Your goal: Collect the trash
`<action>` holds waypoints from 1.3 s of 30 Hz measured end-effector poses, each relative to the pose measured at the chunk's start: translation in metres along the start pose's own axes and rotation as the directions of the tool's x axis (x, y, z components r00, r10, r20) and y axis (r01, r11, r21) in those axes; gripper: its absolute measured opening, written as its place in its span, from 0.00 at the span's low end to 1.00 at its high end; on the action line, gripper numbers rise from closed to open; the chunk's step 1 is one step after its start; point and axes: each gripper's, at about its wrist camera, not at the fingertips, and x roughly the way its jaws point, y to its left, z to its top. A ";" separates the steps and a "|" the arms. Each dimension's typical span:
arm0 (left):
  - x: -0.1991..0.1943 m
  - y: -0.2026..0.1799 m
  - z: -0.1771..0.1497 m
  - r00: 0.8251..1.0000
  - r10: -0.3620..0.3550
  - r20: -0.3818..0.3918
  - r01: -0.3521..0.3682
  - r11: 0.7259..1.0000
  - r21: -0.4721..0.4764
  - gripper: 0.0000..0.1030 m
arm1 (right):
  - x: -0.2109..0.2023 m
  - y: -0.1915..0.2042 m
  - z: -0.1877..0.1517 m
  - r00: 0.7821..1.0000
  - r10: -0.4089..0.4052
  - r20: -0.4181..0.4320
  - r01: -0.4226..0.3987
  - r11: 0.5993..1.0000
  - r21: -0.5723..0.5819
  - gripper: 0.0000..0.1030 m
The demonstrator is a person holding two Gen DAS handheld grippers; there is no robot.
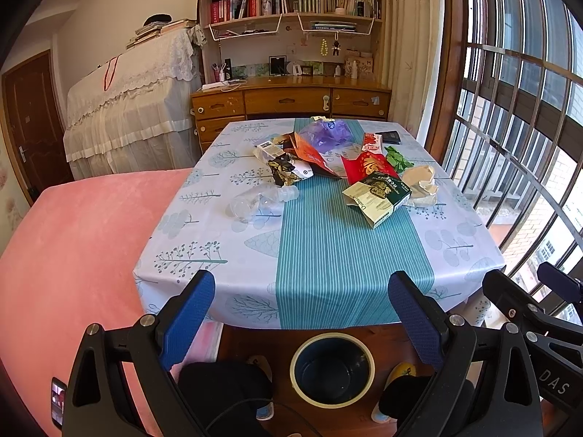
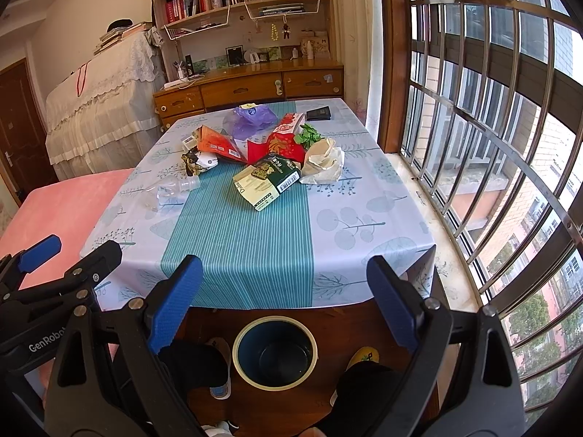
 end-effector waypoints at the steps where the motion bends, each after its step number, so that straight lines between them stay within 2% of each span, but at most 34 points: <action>1: 0.000 0.000 0.000 1.000 -0.002 -0.001 0.002 1.000 -0.003 0.94 | 0.000 -0.001 0.001 1.000 0.001 0.000 -0.001 1.000 0.001 0.88; 39: 0.005 0.006 0.007 1.000 0.010 -0.011 -0.010 1.000 0.012 0.94 | 0.002 0.000 -0.003 1.000 0.002 -0.011 -0.002 1.000 0.006 0.88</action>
